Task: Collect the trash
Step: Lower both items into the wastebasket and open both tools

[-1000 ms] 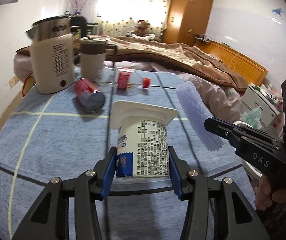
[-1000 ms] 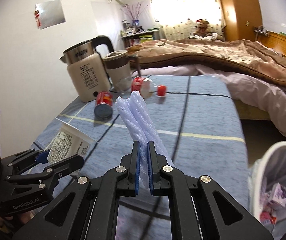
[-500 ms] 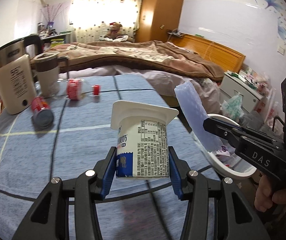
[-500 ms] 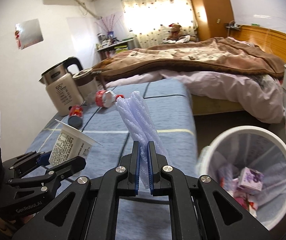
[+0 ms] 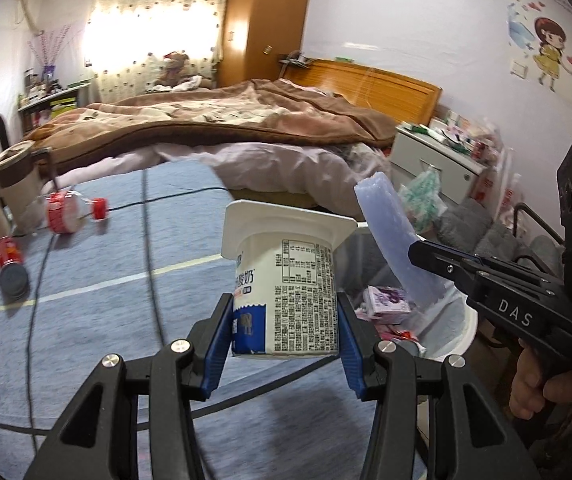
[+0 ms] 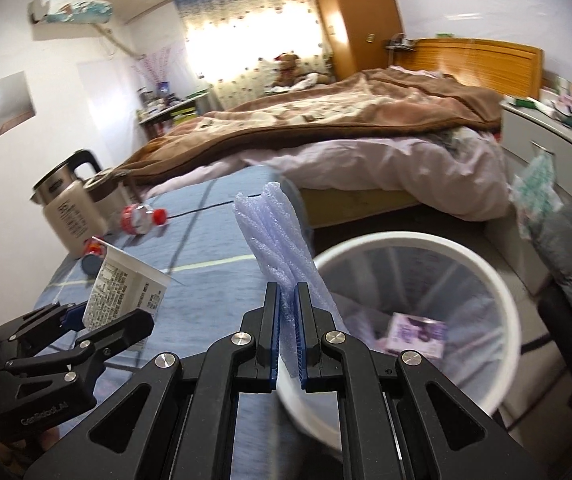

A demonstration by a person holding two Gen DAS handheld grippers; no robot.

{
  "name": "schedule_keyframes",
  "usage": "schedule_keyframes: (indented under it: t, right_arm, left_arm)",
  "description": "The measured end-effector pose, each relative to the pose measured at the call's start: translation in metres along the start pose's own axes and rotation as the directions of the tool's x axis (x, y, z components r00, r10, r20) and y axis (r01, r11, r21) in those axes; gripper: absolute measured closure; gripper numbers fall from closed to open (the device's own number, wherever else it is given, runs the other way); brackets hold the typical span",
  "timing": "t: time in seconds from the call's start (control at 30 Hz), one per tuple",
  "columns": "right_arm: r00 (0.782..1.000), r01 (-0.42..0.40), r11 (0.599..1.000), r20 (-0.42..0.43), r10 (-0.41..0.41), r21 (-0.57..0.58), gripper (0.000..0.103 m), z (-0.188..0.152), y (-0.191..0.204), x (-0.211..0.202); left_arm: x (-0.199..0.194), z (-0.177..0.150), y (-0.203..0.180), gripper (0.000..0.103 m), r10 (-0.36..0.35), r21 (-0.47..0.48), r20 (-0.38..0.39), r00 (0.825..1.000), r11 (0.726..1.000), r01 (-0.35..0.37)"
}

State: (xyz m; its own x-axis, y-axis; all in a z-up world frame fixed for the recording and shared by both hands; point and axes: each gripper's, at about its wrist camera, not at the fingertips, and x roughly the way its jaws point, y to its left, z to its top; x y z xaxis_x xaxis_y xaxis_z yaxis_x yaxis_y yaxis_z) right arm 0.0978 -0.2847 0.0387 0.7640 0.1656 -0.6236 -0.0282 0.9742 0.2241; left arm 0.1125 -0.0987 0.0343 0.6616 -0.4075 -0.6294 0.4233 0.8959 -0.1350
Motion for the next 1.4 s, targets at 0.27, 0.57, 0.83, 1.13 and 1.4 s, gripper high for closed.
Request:
schedule_keyframes:
  t: [0.27, 0.57, 0.83, 1.13, 1.4]
  right_arm:
    - [0.997, 0.077, 0.996, -0.024, -0.075, 0.055, 0.096, -0.01, -0.041, -0.002]
    - [0.985, 0.152, 0.98, -0.106, -0.14, 0.124, 0.096, -0.023, -0.087, 0.016]
    - [0.976, 0.183, 0.975, -0.143, -0.164, 0.13, 0.095, -0.029, -0.102, 0.025]
    - [0.968, 0.223, 0.966, -0.146, -0.203, 0.134, 0.06, -0.032, -0.104, 0.025]
    - [0.975, 0.203, 0.971, -0.114, -0.189, 0.129, 0.06, -0.027, -0.088, 0.017]
  left_arm:
    - [0.023, 0.004, -0.035, 0.053, -0.054, 0.041, -0.032, 0.998, 0.998, 0.056]
    - [0.059, 0.009, -0.069, 0.053, -0.106, 0.086, -0.092, 0.99, 0.99, 0.114]
    - [0.085, 0.006, -0.079, 0.052, -0.118, 0.08, -0.162, 0.98, 0.988, 0.132]
    - [0.087, 0.005, -0.075, 0.042, -0.114, 0.061, -0.17, 0.979, 0.99, 0.125]
    - [0.068, 0.006, -0.059, 0.041, -0.096, 0.037, -0.13, 0.987, 0.994, 0.102]
